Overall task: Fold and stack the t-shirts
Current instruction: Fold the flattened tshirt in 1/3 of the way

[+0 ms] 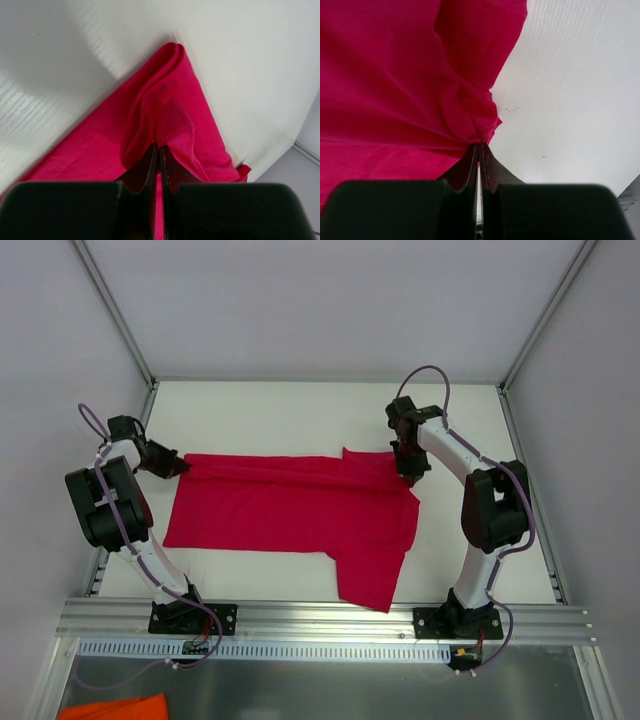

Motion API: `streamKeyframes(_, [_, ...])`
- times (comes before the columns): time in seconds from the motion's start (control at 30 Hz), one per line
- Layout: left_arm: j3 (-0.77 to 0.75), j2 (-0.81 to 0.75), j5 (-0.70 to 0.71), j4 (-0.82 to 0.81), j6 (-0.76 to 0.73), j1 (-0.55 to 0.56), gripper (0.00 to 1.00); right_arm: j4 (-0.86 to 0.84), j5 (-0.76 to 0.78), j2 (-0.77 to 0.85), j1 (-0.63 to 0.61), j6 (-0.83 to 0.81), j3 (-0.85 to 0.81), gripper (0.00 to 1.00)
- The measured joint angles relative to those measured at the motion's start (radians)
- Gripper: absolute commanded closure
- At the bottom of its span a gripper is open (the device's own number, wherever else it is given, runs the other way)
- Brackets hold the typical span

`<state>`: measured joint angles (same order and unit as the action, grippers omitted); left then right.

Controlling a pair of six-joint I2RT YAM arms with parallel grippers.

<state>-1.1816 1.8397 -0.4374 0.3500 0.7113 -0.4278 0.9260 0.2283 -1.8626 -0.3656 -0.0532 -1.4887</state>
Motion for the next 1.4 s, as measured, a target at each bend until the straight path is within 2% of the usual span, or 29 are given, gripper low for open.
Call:
streamKeyframes(0.2, [0.012,0.000,0.002,0.009,-0.009,-0.008,1.00,0.018,-0.001,-0.009,0.000,0.001,0.000,0.99])
streamKeyframes(0.23, [0.012,0.000,0.002,0.009,-0.010,-0.008,0.91,0.018,-0.001,-0.011,0.000,0.000,0.000,0.88])
streamKeyframes(0.27, [0.012,0.000,0.001,0.009,-0.011,-0.008,0.69,0.019,-0.002,-0.011,0.000,0.002,0.000,0.78])
streamKeyframes(0.3, [0.012,0.000,0.000,0.008,-0.020,-0.008,0.39,0.021,-0.003,-0.013,0.000,0.002,0.000,0.62])
streamKeyframes(0.33, [0.012,0.001,0.002,0.007,-0.022,-0.008,0.15,0.024,-0.001,-0.014,0.000,-0.001,0.000,0.35])
streamKeyframes(0.37, [0.011,0.002,0.002,0.006,-0.018,-0.011,0.03,0.029,-0.002,-0.014,-0.001,-0.006,0.000,0.28])
streamKeyframes(0.43, [0.011,0.005,0.001,0.004,-0.014,-0.013,0.01,0.033,-0.002,-0.014,-0.003,-0.016,0.000,0.25])
streamKeyframes(0.57, [-0.006,0.016,-0.011,-0.016,-0.009,-0.019,0.01,0.024,-0.011,-0.014,-0.006,-0.027,0.000,0.25])
streamKeyframes(0.63, [-0.023,0.022,-0.028,-0.042,0.002,-0.019,0.01,0.014,-0.021,-0.014,-0.006,-0.030,0.000,0.28])
streamKeyframes(0.77, [-0.060,0.032,-0.063,-0.084,0.022,-0.019,0.01,-0.007,-0.037,-0.014,-0.006,-0.038,-0.004,0.39])
streamKeyframes(0.83, [-0.087,0.047,-0.082,-0.101,0.032,-0.019,0.01,-0.011,-0.042,-0.014,-0.006,-0.041,-0.020,0.40])
streamKeyframes(1.13, [-0.123,0.091,-0.152,-0.146,0.067,-0.016,0.07,-0.014,-0.042,-0.014,-0.006,-0.053,-0.108,0.42])
streamKeyframes(1.17, [-0.123,0.093,-0.160,-0.148,0.067,-0.015,0.15,-0.013,-0.042,-0.014,-0.006,-0.053,-0.108,0.43])
streamKeyframes(1.23, [-0.126,0.105,-0.176,-0.159,0.071,-0.008,0.20,-0.012,-0.042,-0.014,-0.006,-0.053,-0.108,0.43])
streamKeyframes(1.4, [-0.141,0.146,-0.210,-0.171,0.073,0.014,0.20,-0.009,-0.038,-0.014,-0.006,-0.053,-0.108,0.43])
